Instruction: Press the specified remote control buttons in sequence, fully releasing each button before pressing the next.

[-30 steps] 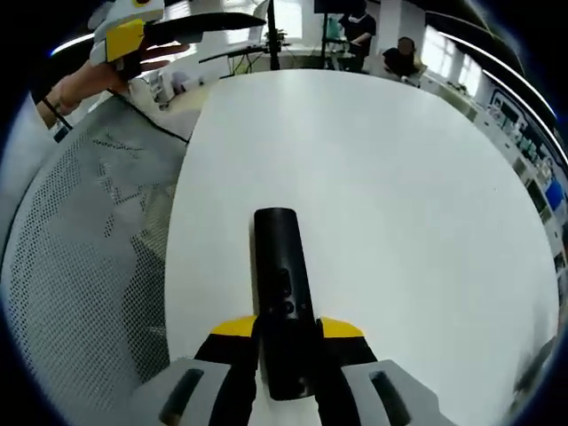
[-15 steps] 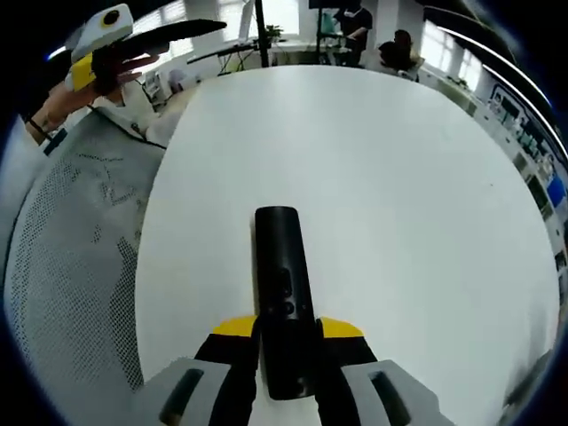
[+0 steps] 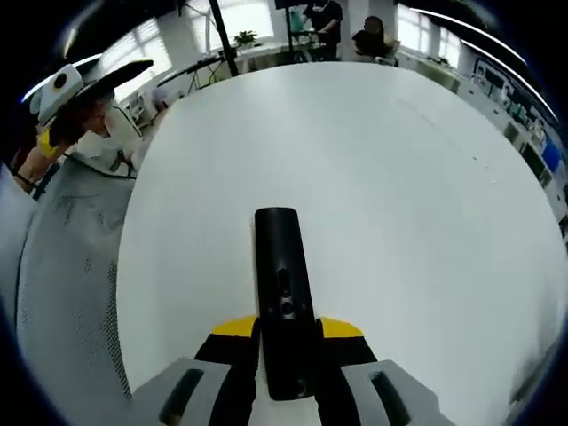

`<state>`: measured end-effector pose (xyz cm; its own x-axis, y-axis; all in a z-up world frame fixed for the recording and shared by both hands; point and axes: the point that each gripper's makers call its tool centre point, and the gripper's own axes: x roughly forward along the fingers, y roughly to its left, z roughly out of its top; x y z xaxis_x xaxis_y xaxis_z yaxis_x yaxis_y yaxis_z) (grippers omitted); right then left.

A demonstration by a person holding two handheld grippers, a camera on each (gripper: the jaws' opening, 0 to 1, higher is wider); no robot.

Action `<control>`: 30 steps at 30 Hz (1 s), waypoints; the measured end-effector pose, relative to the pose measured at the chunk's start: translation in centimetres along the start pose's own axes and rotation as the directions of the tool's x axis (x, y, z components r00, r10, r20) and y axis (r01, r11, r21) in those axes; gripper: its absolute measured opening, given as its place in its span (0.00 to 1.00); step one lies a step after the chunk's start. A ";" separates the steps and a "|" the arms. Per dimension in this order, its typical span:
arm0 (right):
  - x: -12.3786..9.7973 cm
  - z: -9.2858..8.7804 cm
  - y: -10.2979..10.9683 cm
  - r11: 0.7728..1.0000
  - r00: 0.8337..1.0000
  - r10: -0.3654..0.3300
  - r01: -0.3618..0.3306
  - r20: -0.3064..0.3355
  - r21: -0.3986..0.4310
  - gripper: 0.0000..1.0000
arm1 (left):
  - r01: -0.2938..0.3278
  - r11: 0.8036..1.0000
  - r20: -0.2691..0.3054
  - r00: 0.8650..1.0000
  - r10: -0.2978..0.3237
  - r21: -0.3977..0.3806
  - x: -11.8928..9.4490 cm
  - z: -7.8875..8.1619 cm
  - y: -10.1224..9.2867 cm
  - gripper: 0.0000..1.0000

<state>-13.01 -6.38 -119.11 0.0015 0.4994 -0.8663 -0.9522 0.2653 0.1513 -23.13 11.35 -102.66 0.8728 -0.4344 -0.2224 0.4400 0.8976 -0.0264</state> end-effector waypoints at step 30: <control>0.6 2.6 -7.9 0.994 0.996 -0.093 0.093 0.002 -0.059 0.23 | 0.004 0.999 0.013 1.000 -0.003 -0.035 -0.4 -0.2 -1.0 0.98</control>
<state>-4.74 -6.02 -119.62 0.0909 0.4739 -0.8759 -0.9642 0.2618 0.0415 -24.02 10.62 -102.74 0.8740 -0.4385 -0.2096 0.4357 0.8980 -0.0617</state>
